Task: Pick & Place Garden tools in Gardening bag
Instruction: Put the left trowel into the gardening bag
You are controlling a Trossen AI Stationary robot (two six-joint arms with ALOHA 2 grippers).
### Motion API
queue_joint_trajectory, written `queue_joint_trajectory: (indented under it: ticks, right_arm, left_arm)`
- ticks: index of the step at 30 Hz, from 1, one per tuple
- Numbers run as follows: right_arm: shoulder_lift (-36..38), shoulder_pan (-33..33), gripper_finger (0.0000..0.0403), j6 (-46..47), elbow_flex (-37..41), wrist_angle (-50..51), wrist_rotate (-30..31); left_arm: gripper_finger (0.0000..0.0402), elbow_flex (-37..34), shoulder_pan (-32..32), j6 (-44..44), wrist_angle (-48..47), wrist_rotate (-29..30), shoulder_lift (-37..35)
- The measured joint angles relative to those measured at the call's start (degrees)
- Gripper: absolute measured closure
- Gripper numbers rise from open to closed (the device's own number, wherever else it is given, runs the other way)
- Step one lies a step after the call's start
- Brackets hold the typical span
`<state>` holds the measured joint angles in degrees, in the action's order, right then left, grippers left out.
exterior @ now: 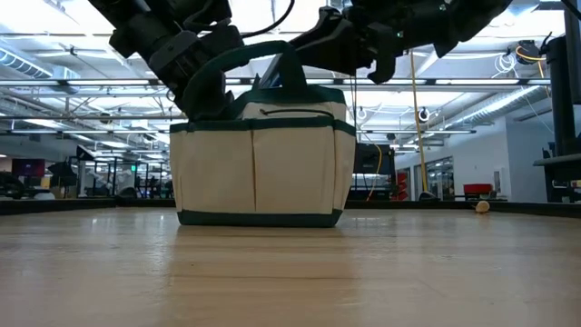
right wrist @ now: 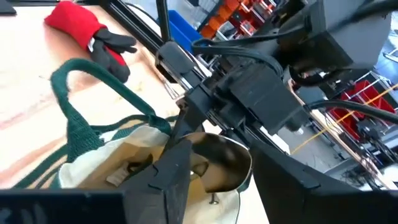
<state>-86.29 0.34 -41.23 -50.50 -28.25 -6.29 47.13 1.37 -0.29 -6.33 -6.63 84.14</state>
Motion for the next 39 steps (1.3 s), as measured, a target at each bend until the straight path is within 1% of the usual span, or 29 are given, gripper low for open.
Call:
queue_joint_trajectory:
  ticks: [7,11,20,31,34,36,39]
  right_arm:
    - [0.0,0.0,0.0301,0.2,0.0,3.0,0.2]
    - [0.0,0.2,0.0329,0.4,0.0,4.4,0.2]
    - [0.0,0.3,0.0397,7.3,0.0,13.8,0.2]
    - [0.1,0.6,0.0398,12.1,0.6,15.4,0.6]
    - [0.2,0.6,0.0397,12.7,0.6,18.0,0.5]
    - [0.0,0.7,0.0398,14.4,0.8,21.1,-0.9]
    - [0.0,0.8,0.0398,15.8,0.7,23.4,-1.0]
  left_arm:
    - [0.0319,0.0,0.6,0.0,0.2,-0.3,0.0]
    - [0.0319,0.0,1.2,-1.4,0.0,-0.4,0.0]
    - [0.0319,0.0,1.0,-3.7,-3.2,-0.2,-0.1]
    - [0.0319,0.0,0.6,-3.2,-1.7,1.3,0.0]
    - [0.0319,0.0,0.0,-3.2,-1.3,2.6,0.0]
    - [0.0318,0.1,-0.4,-3.2,0.2,4.0,-0.1]
    - [0.0305,0.1,-0.7,-2.7,1.1,5.2,-0.1]
